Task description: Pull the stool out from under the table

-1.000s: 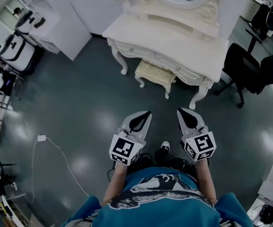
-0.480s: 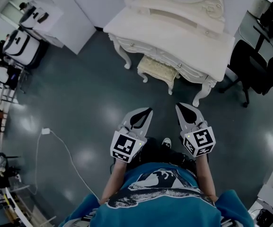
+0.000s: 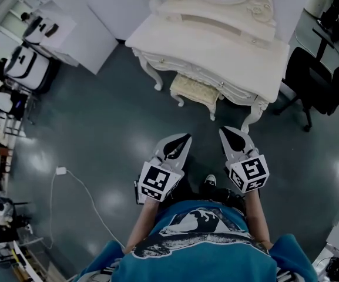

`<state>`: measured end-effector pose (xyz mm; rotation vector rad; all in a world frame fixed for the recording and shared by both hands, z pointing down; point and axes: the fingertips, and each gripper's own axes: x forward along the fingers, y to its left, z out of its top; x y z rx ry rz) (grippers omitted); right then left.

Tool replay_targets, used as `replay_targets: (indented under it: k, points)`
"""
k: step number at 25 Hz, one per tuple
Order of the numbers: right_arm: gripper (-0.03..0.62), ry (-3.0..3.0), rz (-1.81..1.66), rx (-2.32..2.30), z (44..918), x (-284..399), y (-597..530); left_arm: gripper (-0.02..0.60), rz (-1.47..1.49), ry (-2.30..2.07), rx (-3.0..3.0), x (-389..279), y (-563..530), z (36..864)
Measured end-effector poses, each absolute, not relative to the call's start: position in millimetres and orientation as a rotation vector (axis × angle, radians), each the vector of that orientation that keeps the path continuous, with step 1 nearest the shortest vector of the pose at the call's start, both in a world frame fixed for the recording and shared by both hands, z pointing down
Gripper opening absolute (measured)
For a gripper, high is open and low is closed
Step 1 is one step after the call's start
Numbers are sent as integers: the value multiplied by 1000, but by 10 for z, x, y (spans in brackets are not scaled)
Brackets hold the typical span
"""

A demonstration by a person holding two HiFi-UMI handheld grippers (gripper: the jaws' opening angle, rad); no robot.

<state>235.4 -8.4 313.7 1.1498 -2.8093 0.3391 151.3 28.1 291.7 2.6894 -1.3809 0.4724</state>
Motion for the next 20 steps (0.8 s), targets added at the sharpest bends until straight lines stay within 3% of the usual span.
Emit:
replay_targets:
  k: [9,20]
  points:
    - [3,-2747,364,1269,3239,2204,-505,14,451,-1348,2695,1031,-262,3026]
    - [3,-2574,440,1420,3472,1510,-941,14,488,-1199,2710,31,-1109,3337]
